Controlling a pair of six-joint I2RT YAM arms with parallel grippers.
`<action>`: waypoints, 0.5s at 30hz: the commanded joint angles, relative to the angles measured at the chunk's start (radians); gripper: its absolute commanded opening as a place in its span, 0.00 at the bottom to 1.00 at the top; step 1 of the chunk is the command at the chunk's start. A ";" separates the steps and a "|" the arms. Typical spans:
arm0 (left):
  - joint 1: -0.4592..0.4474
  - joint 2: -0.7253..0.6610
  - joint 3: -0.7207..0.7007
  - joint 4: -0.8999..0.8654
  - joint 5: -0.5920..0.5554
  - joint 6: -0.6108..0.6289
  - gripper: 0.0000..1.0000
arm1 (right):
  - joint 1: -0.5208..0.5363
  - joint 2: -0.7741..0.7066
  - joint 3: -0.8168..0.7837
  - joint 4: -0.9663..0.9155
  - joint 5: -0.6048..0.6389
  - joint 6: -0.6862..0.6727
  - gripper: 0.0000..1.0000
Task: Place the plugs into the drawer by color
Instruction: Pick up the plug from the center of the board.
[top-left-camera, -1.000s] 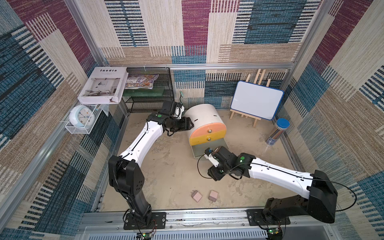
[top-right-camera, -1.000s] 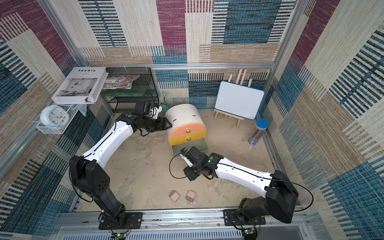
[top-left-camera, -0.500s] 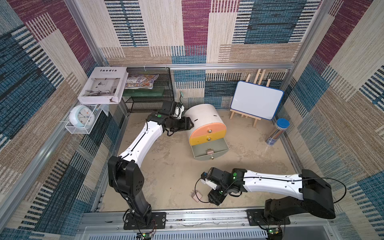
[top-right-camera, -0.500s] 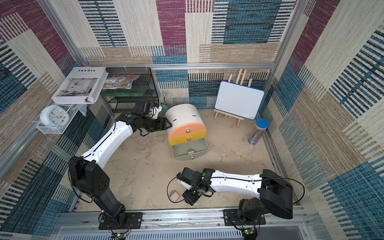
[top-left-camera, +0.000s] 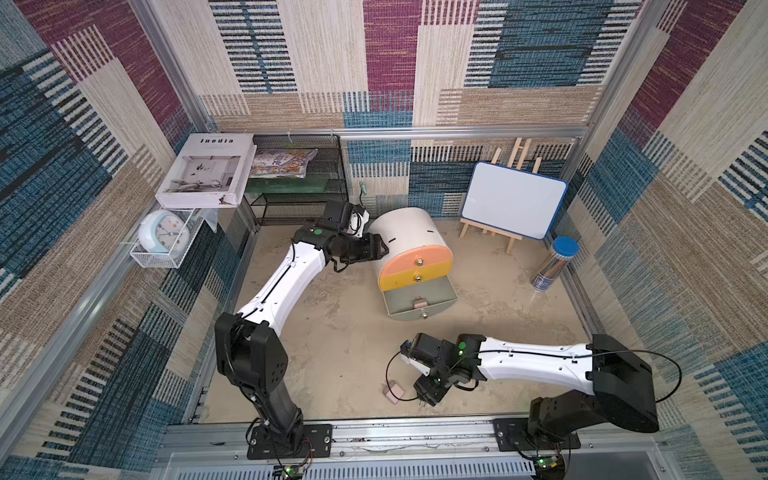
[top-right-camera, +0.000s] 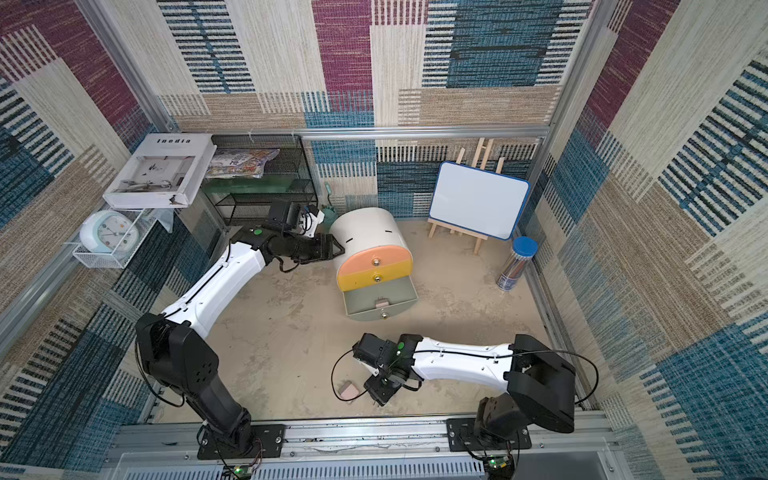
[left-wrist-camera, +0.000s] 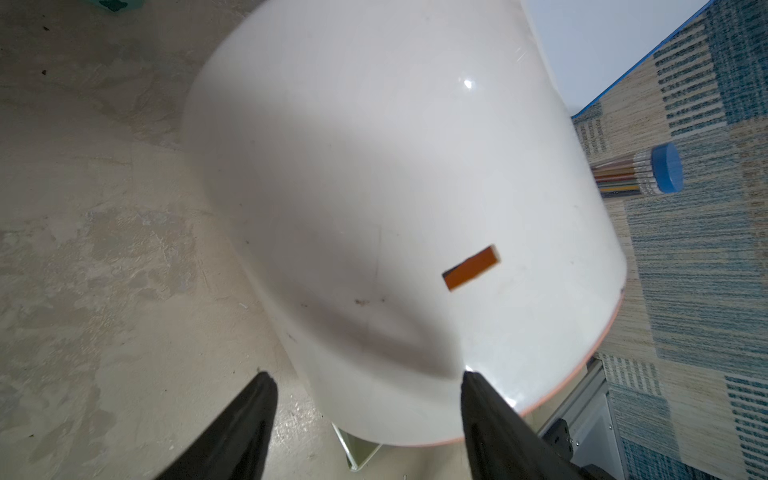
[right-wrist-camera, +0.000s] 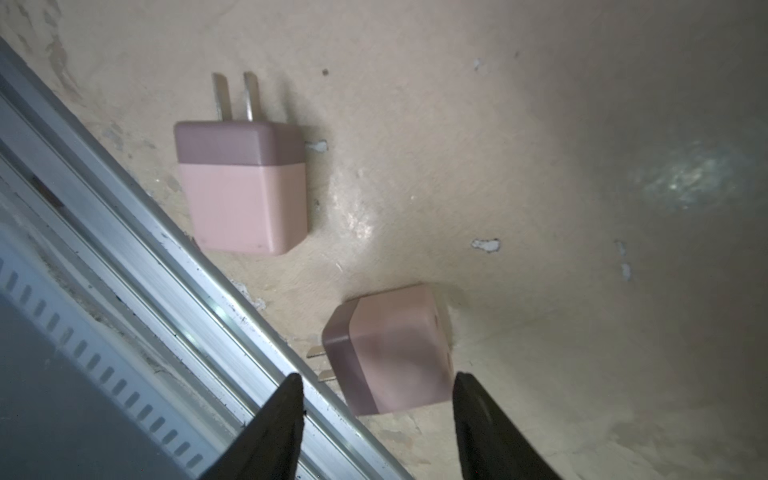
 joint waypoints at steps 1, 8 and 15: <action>-0.001 0.002 -0.003 0.016 0.010 -0.001 0.74 | 0.001 -0.024 0.019 -0.034 0.022 -0.007 0.63; -0.001 -0.001 -0.005 0.018 0.009 -0.003 0.74 | 0.006 0.020 -0.015 -0.027 -0.012 0.000 0.67; -0.002 -0.001 -0.005 0.018 0.012 -0.003 0.74 | 0.014 0.048 -0.030 0.001 -0.013 0.003 0.63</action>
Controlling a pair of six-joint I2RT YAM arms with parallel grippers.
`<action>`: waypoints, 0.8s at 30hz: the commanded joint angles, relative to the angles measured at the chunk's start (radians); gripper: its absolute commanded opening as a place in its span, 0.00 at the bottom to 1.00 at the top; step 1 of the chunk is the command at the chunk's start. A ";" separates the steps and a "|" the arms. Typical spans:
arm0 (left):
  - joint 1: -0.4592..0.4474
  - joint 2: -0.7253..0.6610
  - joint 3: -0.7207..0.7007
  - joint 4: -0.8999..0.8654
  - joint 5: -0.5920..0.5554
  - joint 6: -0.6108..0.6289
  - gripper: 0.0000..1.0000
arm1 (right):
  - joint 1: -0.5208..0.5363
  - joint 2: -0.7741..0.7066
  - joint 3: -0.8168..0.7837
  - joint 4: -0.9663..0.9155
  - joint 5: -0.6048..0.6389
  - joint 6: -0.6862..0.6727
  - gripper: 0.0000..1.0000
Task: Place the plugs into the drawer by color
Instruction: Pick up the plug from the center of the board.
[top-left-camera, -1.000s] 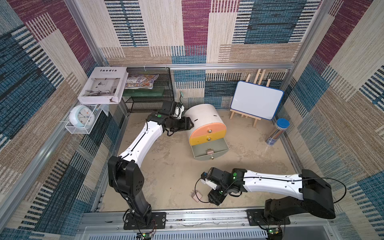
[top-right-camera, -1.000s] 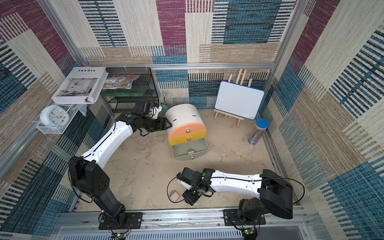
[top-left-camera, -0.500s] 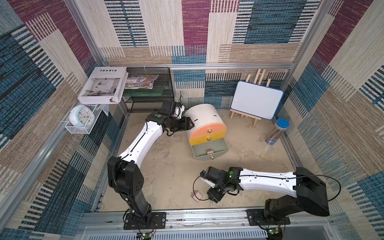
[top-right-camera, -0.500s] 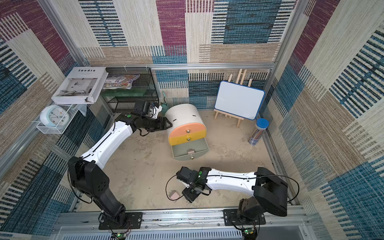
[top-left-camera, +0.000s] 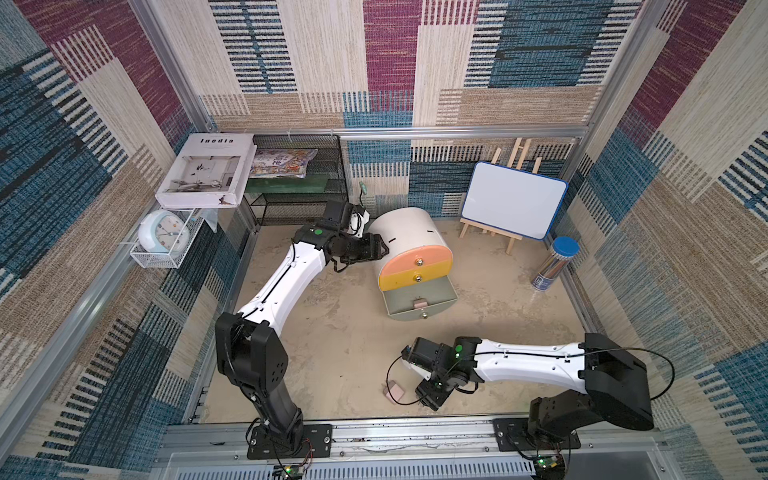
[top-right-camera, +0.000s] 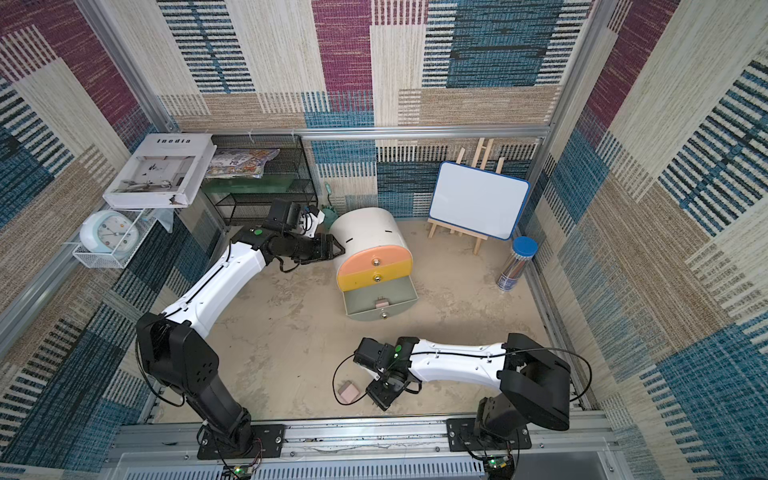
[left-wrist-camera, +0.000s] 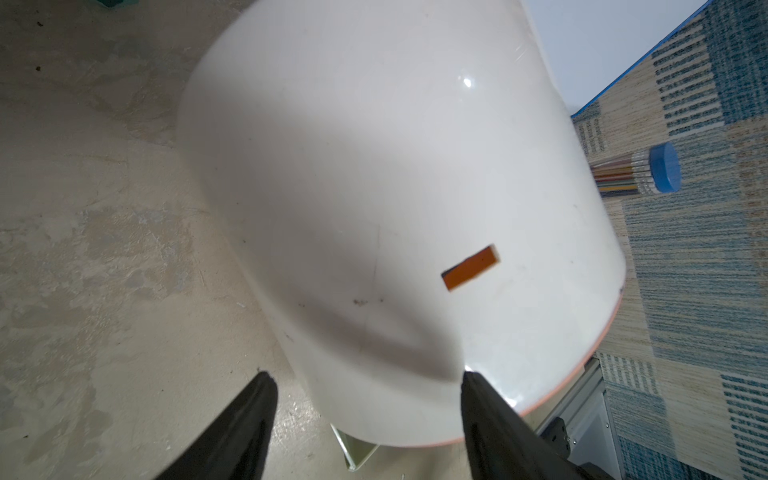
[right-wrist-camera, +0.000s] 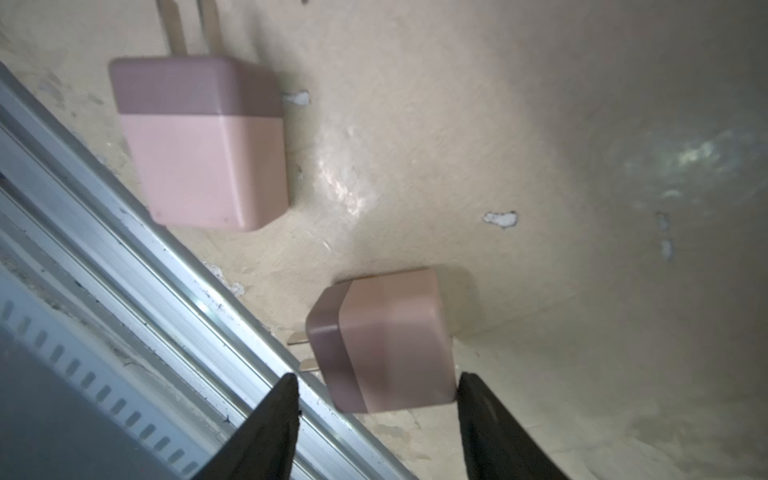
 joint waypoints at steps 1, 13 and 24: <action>-0.002 -0.003 -0.004 0.017 0.012 0.000 0.74 | 0.002 0.007 0.000 0.009 0.000 0.001 0.61; -0.004 -0.007 -0.005 0.017 0.011 -0.001 0.74 | 0.002 0.053 0.013 0.027 0.037 0.000 0.57; -0.008 -0.007 -0.007 0.021 0.012 -0.002 0.74 | -0.022 -0.050 0.081 -0.063 0.201 0.026 0.40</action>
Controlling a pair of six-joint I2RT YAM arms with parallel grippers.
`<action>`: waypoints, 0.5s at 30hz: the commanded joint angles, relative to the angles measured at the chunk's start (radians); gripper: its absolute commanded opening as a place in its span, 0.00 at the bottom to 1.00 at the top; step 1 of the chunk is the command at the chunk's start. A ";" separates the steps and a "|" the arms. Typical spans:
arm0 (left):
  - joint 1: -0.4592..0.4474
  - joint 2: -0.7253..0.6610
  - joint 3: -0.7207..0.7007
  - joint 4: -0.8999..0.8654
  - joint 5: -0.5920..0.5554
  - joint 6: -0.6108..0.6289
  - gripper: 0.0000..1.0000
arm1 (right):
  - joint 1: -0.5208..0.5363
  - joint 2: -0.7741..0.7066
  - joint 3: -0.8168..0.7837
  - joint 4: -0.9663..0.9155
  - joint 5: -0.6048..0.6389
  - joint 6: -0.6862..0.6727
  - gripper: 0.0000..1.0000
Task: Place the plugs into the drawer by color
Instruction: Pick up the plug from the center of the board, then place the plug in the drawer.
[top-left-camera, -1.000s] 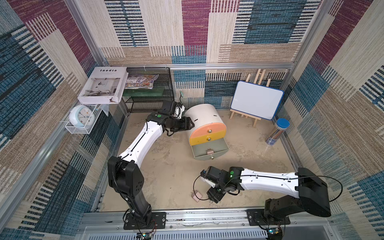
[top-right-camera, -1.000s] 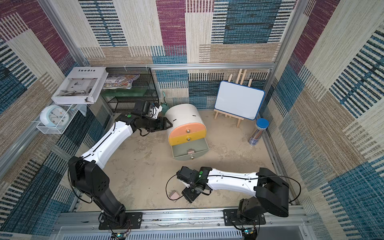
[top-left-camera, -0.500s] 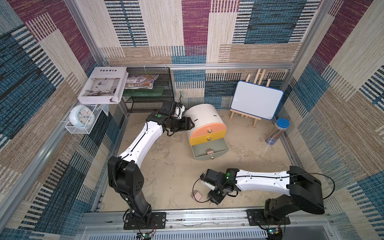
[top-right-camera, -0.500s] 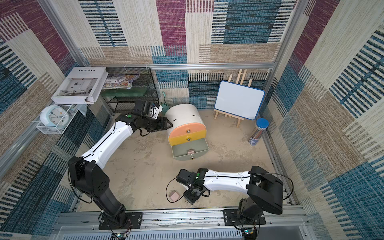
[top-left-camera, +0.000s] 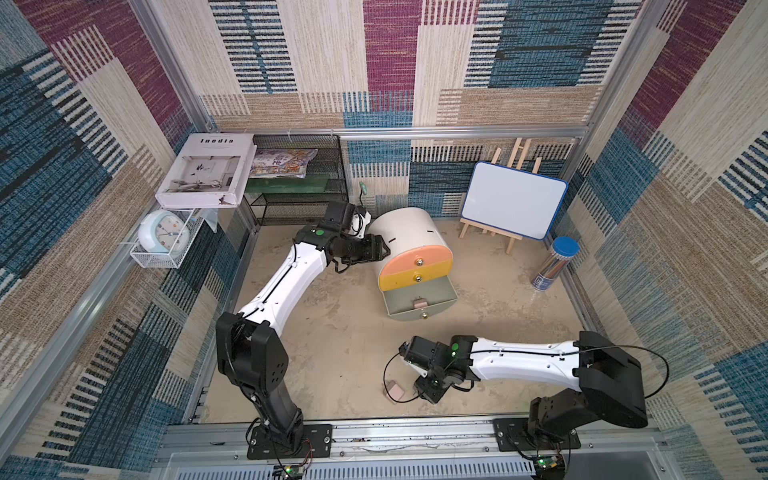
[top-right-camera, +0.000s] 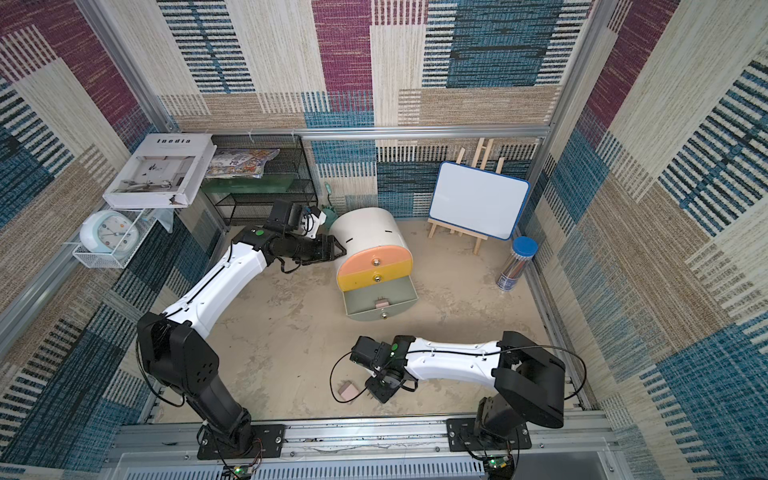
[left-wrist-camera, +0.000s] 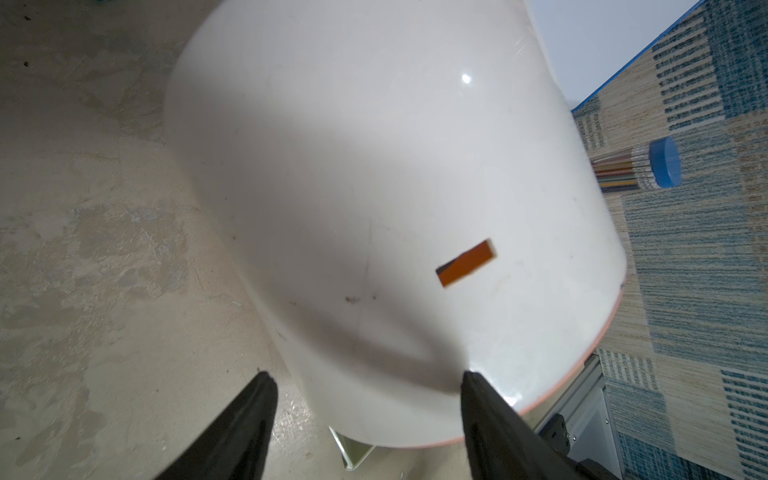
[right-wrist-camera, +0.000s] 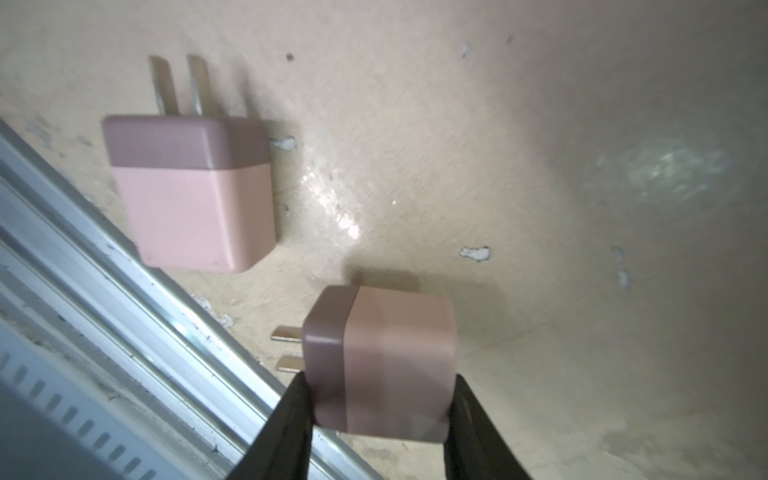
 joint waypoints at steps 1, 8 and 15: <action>0.000 -0.007 -0.002 0.018 0.012 -0.002 0.74 | -0.034 -0.073 0.046 -0.078 0.172 0.034 0.38; -0.003 -0.004 -0.007 0.022 0.011 -0.004 0.74 | -0.295 -0.251 0.161 -0.054 0.343 -0.049 0.38; -0.003 -0.001 -0.005 0.021 0.016 -0.004 0.74 | -0.458 -0.092 0.262 -0.021 0.378 -0.121 0.41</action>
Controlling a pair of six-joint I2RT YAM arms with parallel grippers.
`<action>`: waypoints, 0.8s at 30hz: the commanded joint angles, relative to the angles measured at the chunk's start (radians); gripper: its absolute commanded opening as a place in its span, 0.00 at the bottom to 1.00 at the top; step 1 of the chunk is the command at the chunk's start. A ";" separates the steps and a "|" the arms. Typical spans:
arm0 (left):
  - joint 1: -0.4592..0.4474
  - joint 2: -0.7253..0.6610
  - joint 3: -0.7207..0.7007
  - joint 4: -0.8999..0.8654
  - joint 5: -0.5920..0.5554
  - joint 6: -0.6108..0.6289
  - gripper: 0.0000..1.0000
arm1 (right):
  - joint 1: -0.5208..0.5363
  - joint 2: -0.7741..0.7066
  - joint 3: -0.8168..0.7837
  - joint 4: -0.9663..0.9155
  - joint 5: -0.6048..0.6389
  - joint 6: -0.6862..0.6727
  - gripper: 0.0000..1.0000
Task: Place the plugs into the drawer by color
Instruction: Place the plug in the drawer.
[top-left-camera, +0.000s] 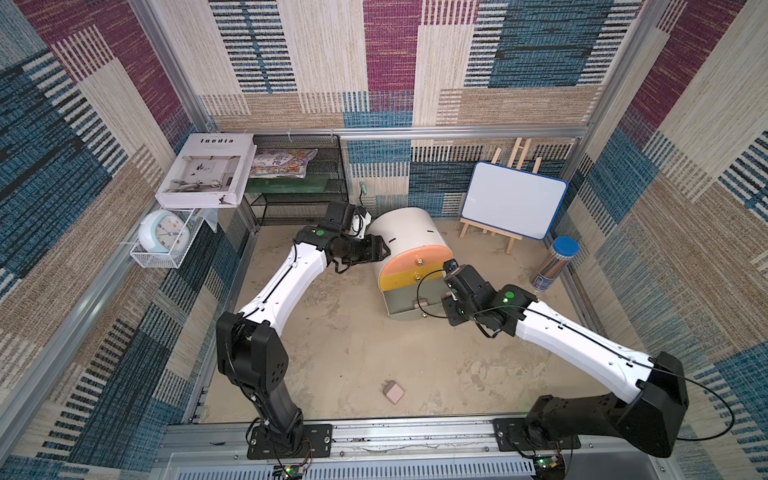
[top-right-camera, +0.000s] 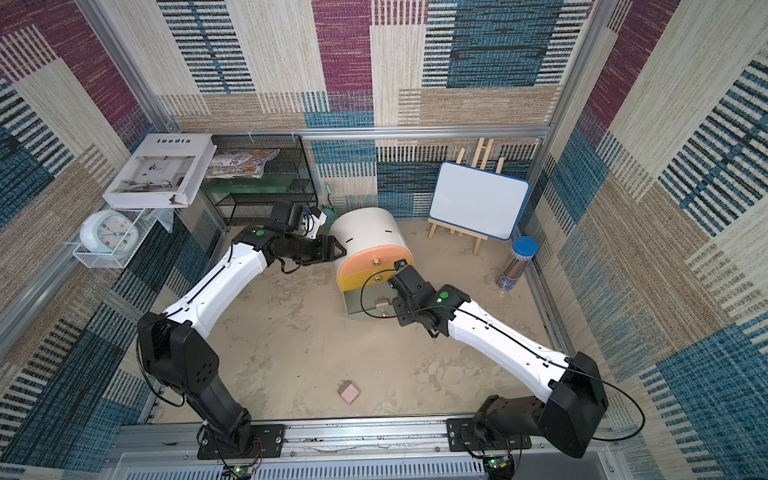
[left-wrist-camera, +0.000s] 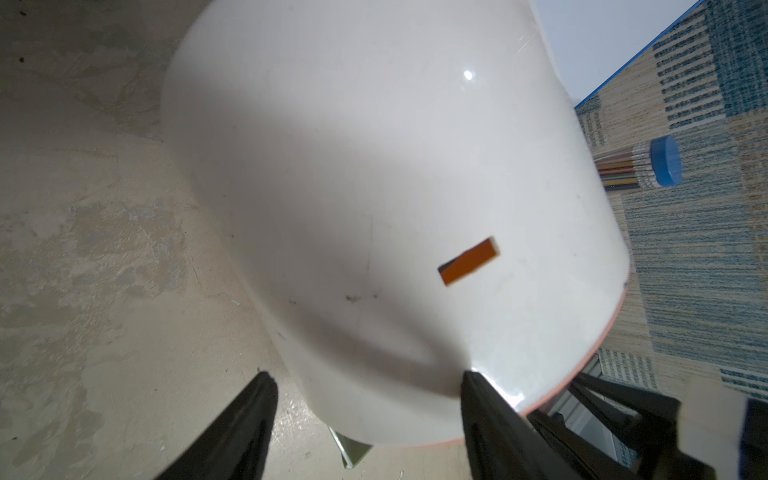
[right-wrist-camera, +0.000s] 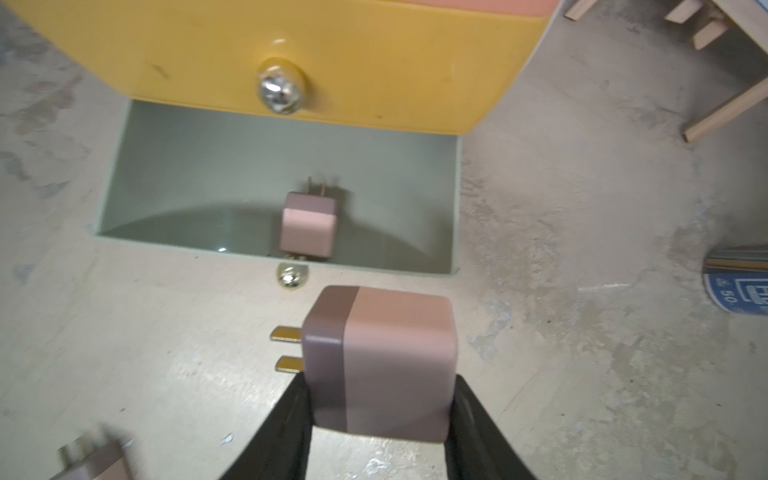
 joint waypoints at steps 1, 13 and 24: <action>-0.002 0.000 0.000 0.019 0.014 -0.003 0.74 | -0.044 0.065 0.041 0.033 0.035 -0.049 0.41; -0.002 -0.001 -0.002 0.021 0.016 -0.001 0.74 | -0.100 0.192 0.086 0.088 0.042 -0.081 0.47; -0.002 -0.003 -0.003 0.021 0.015 -0.003 0.74 | -0.112 0.220 0.055 0.105 0.064 -0.083 0.55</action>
